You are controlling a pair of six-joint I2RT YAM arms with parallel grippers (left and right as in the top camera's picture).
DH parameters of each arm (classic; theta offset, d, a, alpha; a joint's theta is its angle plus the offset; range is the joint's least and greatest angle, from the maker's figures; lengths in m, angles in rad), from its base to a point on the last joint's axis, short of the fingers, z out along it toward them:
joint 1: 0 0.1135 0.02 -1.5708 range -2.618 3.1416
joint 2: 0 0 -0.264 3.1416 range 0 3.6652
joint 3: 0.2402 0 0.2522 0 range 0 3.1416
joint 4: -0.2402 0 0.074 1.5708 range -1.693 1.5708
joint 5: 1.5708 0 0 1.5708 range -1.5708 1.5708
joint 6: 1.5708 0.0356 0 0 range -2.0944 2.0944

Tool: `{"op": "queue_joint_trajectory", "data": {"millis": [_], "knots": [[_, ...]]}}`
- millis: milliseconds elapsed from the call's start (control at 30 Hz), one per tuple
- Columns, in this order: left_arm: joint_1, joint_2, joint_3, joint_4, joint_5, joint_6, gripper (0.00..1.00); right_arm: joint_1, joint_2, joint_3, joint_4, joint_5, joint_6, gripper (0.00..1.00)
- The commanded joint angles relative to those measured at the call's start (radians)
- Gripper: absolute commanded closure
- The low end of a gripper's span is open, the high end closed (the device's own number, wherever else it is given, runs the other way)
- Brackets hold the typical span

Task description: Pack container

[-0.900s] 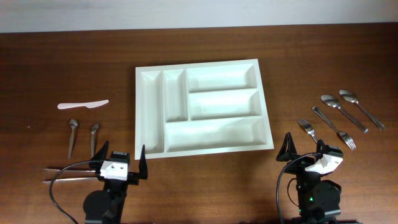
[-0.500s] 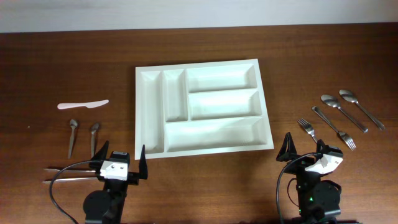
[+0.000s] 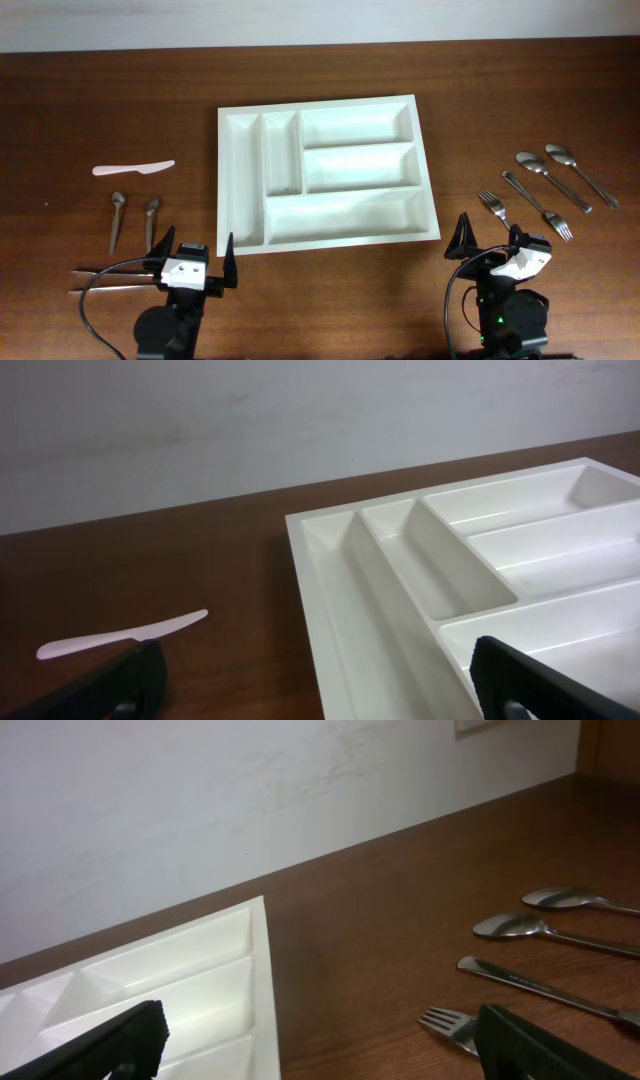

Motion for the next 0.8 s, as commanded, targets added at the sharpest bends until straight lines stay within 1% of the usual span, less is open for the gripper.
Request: {"op": "queue_joint_trajectory", "data": {"millis": [0,667,733,767], "knots": [[0.006,-0.006,-0.01,0.002,0.011,0.016,0.01,0.002,-0.012,-0.012,0.004,0.008,-0.003,0.01],[0.006,-0.006,-0.01,0.002,0.011,0.016,0.01,0.002,-0.012,0.009,0.023,0.001,-0.004,0.01],[0.006,-0.006,-0.01,0.002,0.011,0.016,0.01,0.0,-0.01,0.061,0.01,0.002,-0.063,0.01],[0.006,-0.006,-0.01,0.002,0.011,0.016,0.01,0.0,-0.004,0.103,-0.026,0.013,-0.106,0.01]]}}
